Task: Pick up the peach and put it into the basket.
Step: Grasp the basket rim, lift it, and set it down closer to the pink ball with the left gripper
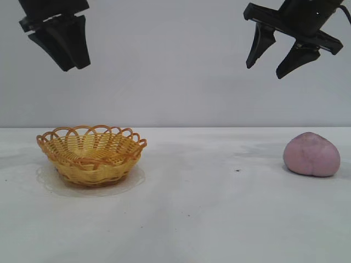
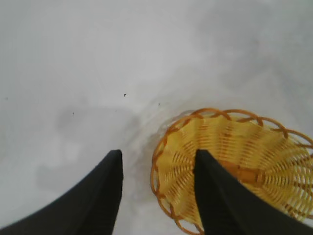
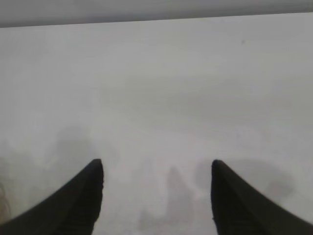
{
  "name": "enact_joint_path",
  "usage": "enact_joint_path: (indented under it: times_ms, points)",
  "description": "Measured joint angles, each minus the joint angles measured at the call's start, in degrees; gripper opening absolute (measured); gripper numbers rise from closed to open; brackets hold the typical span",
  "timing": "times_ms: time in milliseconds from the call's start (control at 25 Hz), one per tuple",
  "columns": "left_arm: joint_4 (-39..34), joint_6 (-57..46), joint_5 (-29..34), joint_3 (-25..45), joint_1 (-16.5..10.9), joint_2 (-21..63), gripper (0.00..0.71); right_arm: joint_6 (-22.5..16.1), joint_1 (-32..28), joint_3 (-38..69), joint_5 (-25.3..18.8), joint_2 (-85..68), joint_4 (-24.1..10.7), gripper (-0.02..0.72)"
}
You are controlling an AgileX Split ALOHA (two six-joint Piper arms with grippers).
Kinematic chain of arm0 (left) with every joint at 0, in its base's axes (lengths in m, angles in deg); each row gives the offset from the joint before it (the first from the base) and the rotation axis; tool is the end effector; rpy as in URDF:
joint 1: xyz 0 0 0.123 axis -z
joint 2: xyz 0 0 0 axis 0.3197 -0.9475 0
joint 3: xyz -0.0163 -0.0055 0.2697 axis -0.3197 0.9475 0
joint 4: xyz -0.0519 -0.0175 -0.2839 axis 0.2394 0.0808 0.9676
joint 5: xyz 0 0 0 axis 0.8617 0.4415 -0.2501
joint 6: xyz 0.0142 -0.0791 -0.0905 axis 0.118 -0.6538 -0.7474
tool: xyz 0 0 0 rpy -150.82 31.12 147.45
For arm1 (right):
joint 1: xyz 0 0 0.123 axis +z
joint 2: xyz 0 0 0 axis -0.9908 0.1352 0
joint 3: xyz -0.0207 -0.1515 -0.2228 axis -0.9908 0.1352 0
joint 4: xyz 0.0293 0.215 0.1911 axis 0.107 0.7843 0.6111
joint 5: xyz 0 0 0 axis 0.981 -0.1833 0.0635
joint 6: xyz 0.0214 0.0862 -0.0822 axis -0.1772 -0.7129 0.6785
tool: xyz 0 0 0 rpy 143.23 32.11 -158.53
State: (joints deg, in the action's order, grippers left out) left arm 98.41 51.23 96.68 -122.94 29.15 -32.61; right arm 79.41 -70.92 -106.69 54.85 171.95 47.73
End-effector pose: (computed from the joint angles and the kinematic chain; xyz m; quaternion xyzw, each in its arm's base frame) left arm 0.4458 -0.1116 0.1970 0.3163 0.9227 -0.0919 0.2005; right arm 0.4473 0.1263 0.1634 -0.0708 0.9187 0.2025 0.3315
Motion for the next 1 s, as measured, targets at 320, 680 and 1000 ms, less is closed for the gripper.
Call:
enact_joint_path:
  times_ms: [320, 680, 1000]
  points:
    - [-4.24, -2.80, 14.20, -13.43, 0.00, -12.43, 0.339, 0.04, 0.00, 0.00, -0.11, 0.00, 0.00, 0.457]
    - [-4.24, -2.80, 14.92, -18.37, 0.00, -17.89, 0.339, 0.04, 0.00, 0.00, -0.23, 0.00, 0.00, 0.457]
    - [-5.83, -2.80, 14.92, -18.45, 3.41, -18.38, 0.339, 0.04, 0.00, 0.00, -0.23, 0.00, 0.00, 0.457]
